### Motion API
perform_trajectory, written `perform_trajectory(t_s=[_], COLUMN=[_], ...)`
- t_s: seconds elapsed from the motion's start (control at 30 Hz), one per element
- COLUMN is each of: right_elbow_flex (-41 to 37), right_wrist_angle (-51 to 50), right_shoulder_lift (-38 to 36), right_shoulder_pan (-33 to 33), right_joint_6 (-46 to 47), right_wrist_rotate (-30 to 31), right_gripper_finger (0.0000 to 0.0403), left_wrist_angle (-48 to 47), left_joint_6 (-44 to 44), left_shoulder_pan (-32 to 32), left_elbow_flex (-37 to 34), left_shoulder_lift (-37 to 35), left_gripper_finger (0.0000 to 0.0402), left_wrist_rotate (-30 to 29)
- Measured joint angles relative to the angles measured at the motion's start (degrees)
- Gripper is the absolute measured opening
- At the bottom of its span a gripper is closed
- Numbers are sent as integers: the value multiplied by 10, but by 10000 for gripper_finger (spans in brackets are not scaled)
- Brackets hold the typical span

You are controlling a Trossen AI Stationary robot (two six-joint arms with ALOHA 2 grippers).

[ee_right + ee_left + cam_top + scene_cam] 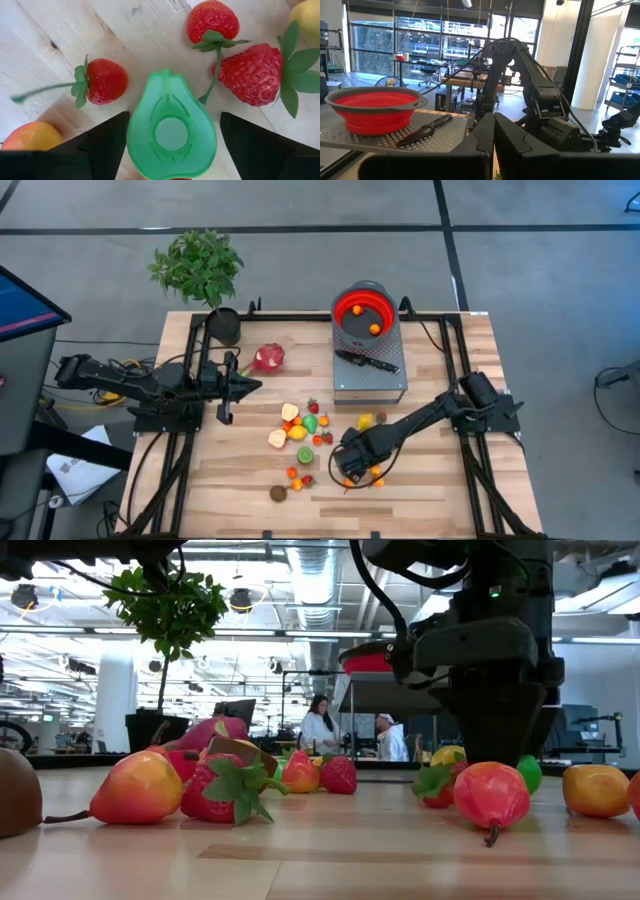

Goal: Pick & Place Fruit
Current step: Put the green pear into the red colander on the shelf

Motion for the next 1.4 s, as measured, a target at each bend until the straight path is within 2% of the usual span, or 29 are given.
perform_trajectory(t_s=[0.43, 0.97, 1.23, 1.4], right_elbow_flex=[0, 0, 0, 0], right_wrist_angle=[21, 23, 26, 32], right_shoulder_lift=[0, -1, 0, -2], right_shoulder_pan=[0, 0, 1, 0], right_joint_6=[0, 2, 1, -12], right_wrist_rotate=[0, 0, -3, -18], right_gripper_finger=[295, 197, 186, 132], left_wrist_angle=[0, 0, 0, 0], left_joint_6=[0, 0, 0, 0], left_shoulder_pan=[0, 0, 0, 0], left_elbow_flex=[0, 0, 0, 0], left_shoulder_lift=[0, 0, 0, 0], left_gripper_finger=[3, 3, 3, 3], left_wrist_rotate=[0, 0, 0, 0])
